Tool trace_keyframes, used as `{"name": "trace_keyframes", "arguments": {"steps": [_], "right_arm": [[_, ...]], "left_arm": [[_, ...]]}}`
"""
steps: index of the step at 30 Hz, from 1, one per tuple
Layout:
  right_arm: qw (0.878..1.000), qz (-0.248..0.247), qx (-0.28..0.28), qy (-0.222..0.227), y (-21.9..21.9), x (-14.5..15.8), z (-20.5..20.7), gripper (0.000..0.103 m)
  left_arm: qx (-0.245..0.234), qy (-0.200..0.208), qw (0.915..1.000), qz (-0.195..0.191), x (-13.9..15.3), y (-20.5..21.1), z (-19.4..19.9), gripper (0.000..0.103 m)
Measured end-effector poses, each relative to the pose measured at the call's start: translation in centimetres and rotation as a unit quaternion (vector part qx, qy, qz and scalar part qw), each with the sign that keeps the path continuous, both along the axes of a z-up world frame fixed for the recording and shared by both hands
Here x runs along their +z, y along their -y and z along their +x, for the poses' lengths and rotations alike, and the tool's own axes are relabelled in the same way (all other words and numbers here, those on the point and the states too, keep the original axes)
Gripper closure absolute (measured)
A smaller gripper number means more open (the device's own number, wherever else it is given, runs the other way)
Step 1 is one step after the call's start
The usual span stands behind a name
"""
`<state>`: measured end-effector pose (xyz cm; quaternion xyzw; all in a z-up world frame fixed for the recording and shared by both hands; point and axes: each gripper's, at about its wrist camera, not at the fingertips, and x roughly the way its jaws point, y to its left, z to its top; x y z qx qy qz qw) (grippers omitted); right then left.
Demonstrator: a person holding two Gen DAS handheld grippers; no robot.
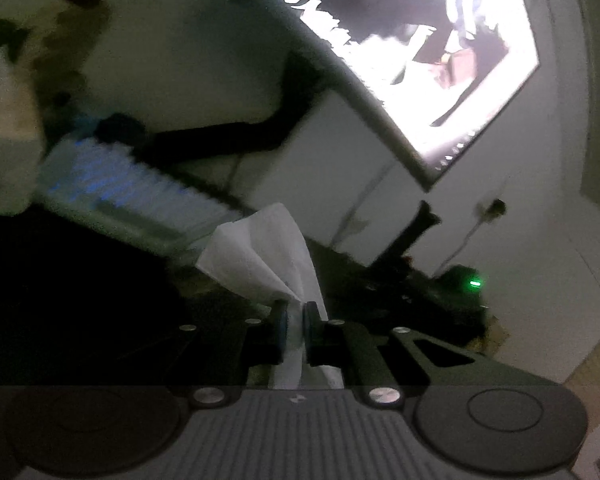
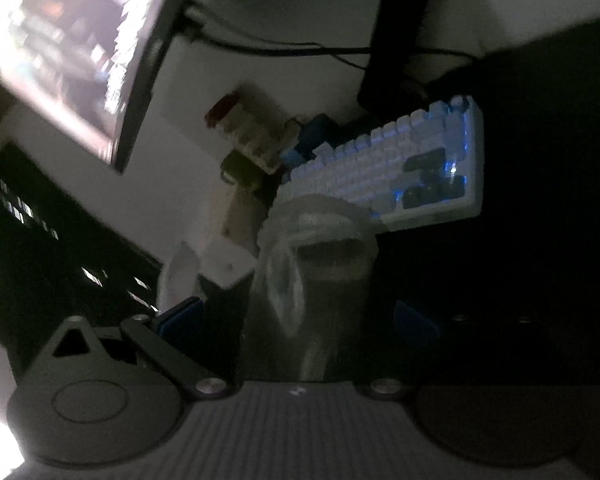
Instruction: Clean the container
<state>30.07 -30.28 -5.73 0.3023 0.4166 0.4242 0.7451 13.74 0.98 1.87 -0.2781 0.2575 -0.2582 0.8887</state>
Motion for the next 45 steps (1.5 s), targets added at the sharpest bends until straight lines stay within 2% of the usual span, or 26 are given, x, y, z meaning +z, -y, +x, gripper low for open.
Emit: {"name": "trace_keyframes", "arguments": {"steps": [3, 7, 10, 13, 16, 22, 25, 32, 36, 45], "right_arm": [[1.0, 0.024, -0.009, -0.011, -0.6, -0.1, 1.1, 0.0], [0.998, 0.053, -0.009, -0.038, -1.1, -0.7, 2.0, 0.0], [0.995, 0.083, -0.004, -0.056, -1.4, -1.5, 2.0, 0.0], [0.994, 0.092, 0.003, -0.061, -1.3, -1.7, 2.0, 0.0], [0.994, 0.091, 0.022, -0.051, -1.9, -1.5, 1.5, 0.0], [0.996, 0.074, 0.046, -0.028, -3.8, -1.4, 0.3, 0.0], [0.995, 0.08, 0.051, -0.025, -4.1, -1.4, -0.1, 0.0], [0.996, 0.081, 0.035, -0.027, -3.6, -1.7, -0.2, 0.0], [0.996, 0.08, 0.034, -0.028, -3.6, -1.9, -0.2, 0.0], [0.996, 0.077, 0.036, -0.026, -3.9, -2.0, -0.3, 0.0]], "left_arm": [[-0.003, -0.006, 0.9999, 0.015, 0.6, 1.5, 1.5, 0.096], [0.018, -0.032, 0.998, 0.051, 0.0, 2.7, 3.0, 0.096], [0.03, -0.056, 0.9961, 0.061, -1.3, 2.4, 3.2, 0.096], [0.038, -0.061, 0.9955, 0.062, -2.1, 1.1, 2.7, 0.095], [0.043, -0.063, 0.9958, 0.05, -2.2, -0.2, 2.3, 0.095], [0.046, -0.044, 0.9964, 0.057, -0.9, -0.5, 2.9, 0.095], [0.07, -0.031, 0.9927, 0.094, -0.3, 0.3, 3.0, 0.095], [0.042, -0.028, 0.9927, 0.11, -0.9, 1.7, 0.3, 0.095], [0.048, -0.023, 0.99, 0.13, -0.8, 2.2, -0.2, 0.094], [0.082, -0.039, 0.9878, 0.127, -0.4, 0.6, 3.5, 0.092]]}}
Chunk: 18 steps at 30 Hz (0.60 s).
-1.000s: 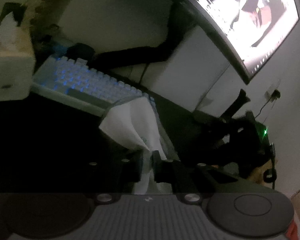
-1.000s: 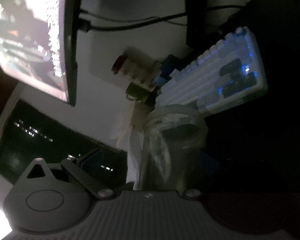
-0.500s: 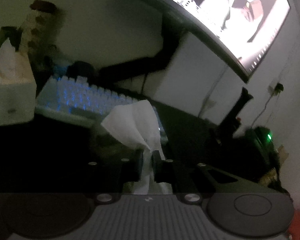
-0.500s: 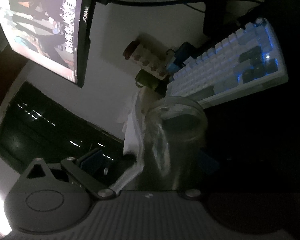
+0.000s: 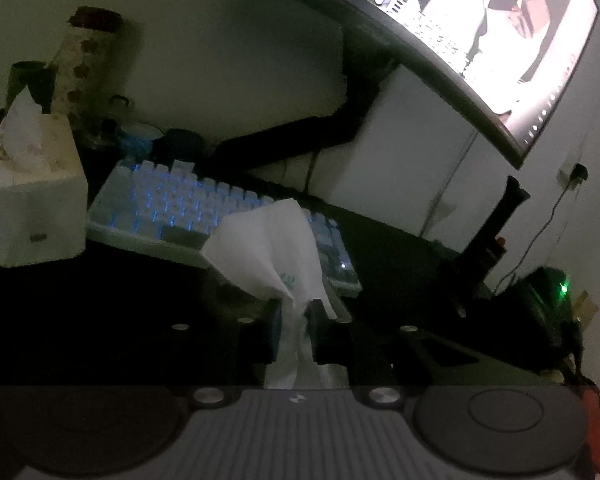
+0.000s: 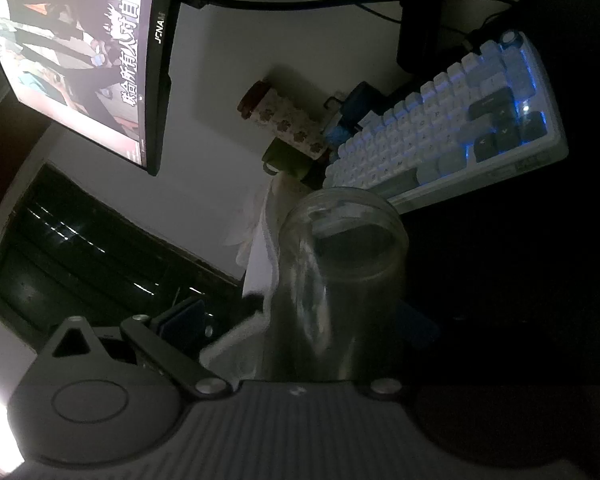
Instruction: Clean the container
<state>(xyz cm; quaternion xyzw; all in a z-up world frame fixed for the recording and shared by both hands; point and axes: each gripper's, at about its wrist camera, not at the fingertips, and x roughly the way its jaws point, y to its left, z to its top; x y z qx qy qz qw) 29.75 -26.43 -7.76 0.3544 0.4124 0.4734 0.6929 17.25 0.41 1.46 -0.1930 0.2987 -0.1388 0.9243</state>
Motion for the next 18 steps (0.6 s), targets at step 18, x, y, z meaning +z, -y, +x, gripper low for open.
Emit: {"name": "trace_keyframes", "arguments": {"steps": [18], "right_arm": [[1.0, 0.012, 0.0, 0.012, 0.2, 0.2, -0.5, 0.0]], "left_arm": [[-0.02, 0.003, 0.9963, 0.084, 1.1, 3.3, -2.2, 0.091]]}}
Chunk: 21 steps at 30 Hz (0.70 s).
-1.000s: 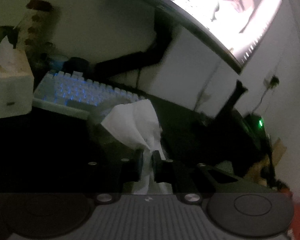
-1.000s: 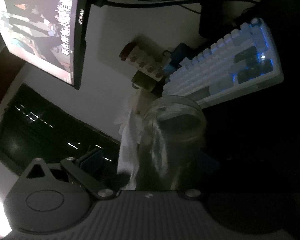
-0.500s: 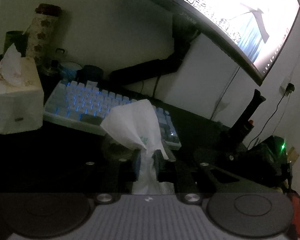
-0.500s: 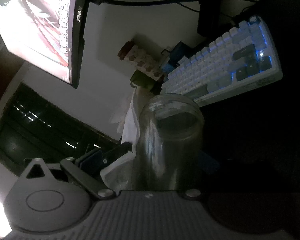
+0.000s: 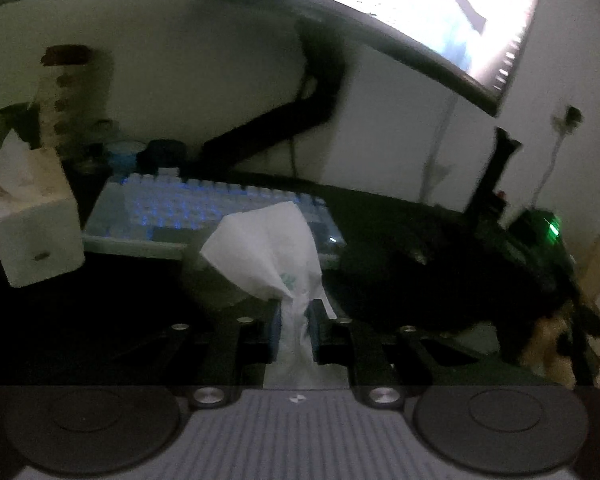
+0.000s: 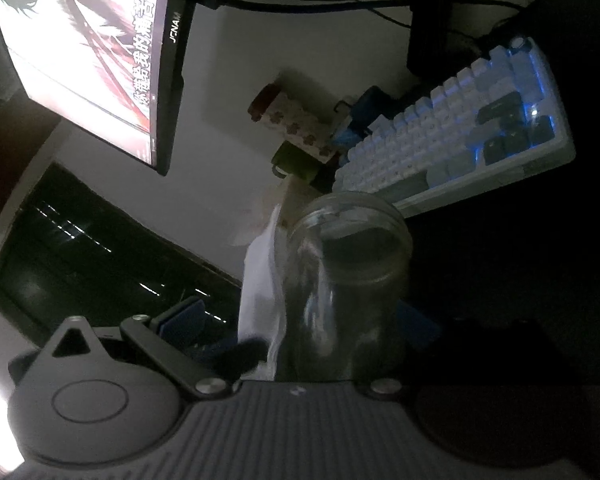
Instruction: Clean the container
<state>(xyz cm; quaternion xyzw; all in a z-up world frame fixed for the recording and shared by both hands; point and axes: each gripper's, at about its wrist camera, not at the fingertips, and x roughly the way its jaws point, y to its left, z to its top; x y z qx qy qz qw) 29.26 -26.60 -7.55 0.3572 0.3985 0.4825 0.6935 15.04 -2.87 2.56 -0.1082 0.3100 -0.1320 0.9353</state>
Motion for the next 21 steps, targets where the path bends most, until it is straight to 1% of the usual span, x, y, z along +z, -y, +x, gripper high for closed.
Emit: {"name": "trace_keyframes", "arguments": {"steps": [3, 5, 8, 11, 14, 16, 21], "right_arm": [[1.0, 0.001, 0.0, 0.001, 0.0, 0.0, 0.0, 0.0], [1.0, 0.002, 0.0, 0.002, 0.0, 0.0, 0.0, 0.0], [1.0, 0.0, 0.0, 0.005, 0.0, 0.1, -0.1, 0.0], [1.0, 0.005, -0.006, -0.016, 0.2, -0.5, 0.3, 0.0], [1.0, 0.006, -0.008, -0.015, 0.3, -0.5, 0.4, 0.0], [1.0, 0.008, -0.005, -0.013, 0.2, -0.4, 0.2, 0.0], [1.0, 0.014, -0.002, -0.007, 0.2, -0.2, 0.1, 0.0]], "left_arm": [[0.022, 0.0, 0.9996, 0.017, 0.2, 0.0, 1.1, 0.088], [0.031, 0.001, 0.9992, 0.025, 0.4, -0.1, 1.6, 0.088], [0.054, 0.003, 0.9983, 0.022, 0.4, -0.3, 2.7, 0.088], [0.056, 0.003, 0.9983, 0.015, 0.4, -0.2, 3.1, 0.088], [0.063, 0.02, 0.9964, 0.053, 0.4, 0.8, 2.1, 0.088], [0.058, 0.027, 0.9957, 0.068, 0.3, 1.1, 1.2, 0.088], [0.048, 0.029, 0.9953, 0.079, 0.0, 1.0, -1.2, 0.088]]}}
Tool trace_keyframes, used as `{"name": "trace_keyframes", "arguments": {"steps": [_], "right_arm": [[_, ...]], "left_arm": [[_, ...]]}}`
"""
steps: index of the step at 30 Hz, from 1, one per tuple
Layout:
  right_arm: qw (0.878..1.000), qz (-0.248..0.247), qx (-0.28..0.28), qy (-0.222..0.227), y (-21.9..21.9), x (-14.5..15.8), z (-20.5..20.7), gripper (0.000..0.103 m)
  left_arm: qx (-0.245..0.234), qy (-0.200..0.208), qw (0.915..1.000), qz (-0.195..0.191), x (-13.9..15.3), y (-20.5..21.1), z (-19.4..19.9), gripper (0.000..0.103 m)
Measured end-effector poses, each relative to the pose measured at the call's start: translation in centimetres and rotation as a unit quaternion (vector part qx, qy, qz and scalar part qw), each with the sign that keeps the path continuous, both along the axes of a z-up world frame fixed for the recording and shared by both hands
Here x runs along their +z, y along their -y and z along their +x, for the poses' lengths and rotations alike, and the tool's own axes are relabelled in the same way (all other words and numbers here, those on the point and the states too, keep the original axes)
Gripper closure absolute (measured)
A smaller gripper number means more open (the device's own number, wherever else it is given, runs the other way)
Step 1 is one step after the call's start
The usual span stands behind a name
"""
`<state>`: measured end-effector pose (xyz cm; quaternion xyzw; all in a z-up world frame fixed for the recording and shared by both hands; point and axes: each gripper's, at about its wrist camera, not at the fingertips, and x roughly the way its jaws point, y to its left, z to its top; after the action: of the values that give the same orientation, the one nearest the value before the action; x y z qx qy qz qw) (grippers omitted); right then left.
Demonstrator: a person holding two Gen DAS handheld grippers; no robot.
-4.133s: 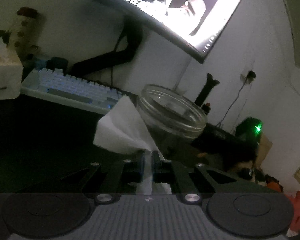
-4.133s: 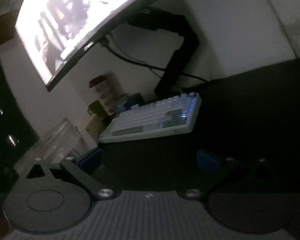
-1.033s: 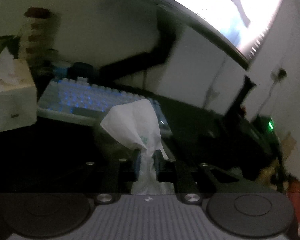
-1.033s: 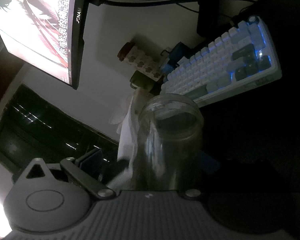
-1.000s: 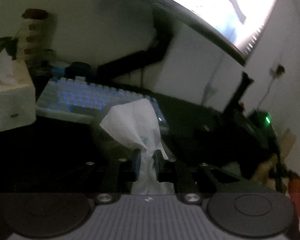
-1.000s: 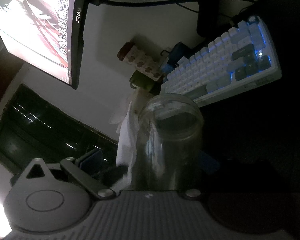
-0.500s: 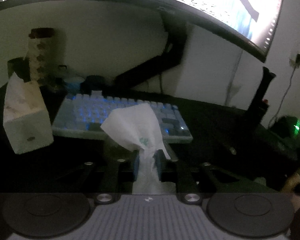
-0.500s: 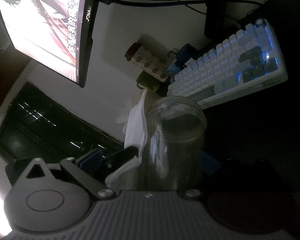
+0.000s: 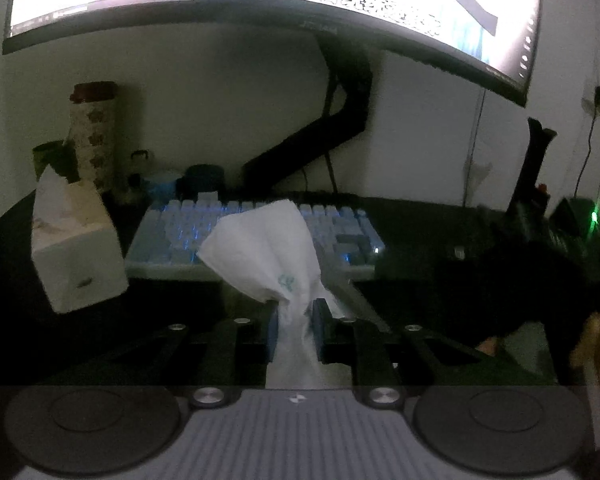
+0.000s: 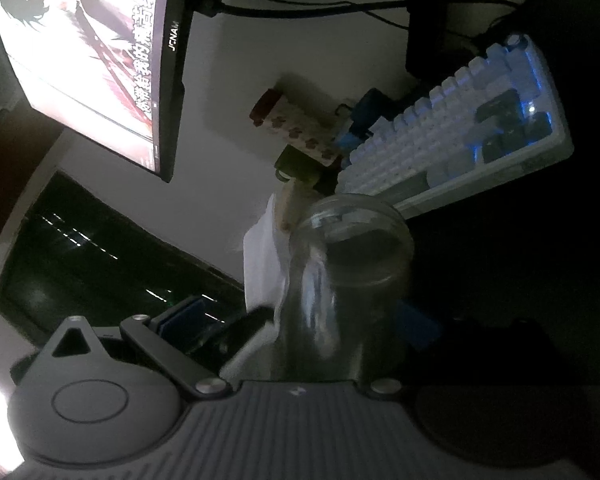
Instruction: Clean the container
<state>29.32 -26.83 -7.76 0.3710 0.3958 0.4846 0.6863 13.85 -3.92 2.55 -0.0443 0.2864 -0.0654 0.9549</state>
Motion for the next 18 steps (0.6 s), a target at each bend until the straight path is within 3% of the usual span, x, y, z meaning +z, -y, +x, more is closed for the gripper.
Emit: {"name": "trace_keyframes", "arguments": {"steps": [4, 9, 18], "right_arm": [[1.0, -0.016, 0.006, 0.02, -0.2, 0.4, -0.3, 0.0], [0.999, -0.027, 0.018, 0.024, -0.3, 0.5, -0.4, 0.0], [0.998, -0.034, 0.041, 0.044, -1.2, 0.6, -1.2, 0.0]], "left_arm": [[0.003, -0.018, 0.9998, 0.007, -0.8, -0.7, -0.6, 0.088], [0.004, -0.051, 0.9972, -0.054, -2.0, -3.3, -0.4, 0.088], [-0.012, -0.032, 0.9951, -0.093, -0.8, -4.1, -0.8, 0.089]]}}
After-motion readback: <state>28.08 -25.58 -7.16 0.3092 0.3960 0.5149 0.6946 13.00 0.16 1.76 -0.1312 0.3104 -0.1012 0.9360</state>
